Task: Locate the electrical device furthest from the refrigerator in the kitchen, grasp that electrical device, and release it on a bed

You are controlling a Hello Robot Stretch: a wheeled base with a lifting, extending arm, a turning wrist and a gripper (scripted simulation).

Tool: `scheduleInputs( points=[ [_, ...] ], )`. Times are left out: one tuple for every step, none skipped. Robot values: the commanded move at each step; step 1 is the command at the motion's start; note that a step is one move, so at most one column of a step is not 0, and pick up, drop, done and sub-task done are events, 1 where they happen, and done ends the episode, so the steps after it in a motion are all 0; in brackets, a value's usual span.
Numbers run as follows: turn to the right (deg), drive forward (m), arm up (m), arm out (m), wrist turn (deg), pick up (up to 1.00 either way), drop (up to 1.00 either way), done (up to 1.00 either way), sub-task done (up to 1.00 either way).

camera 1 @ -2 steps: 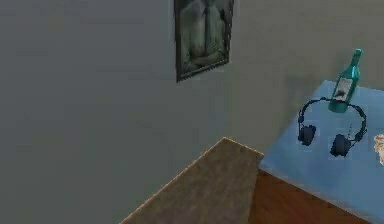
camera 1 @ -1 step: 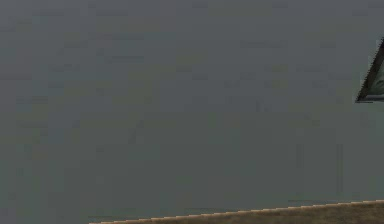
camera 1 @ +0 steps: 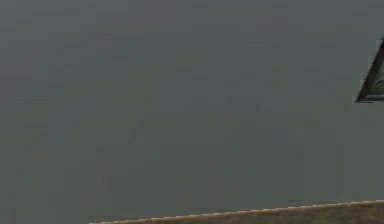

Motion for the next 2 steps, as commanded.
scheduleInputs(
  points=[
    [0.0,0.0,0.38,0.0,0.0,0.0,0.0,0.0,0.0],
    [0.0,0.0,0.0,0.5,0.0,0.0,0.0,0.0,0.0]
  ],
)
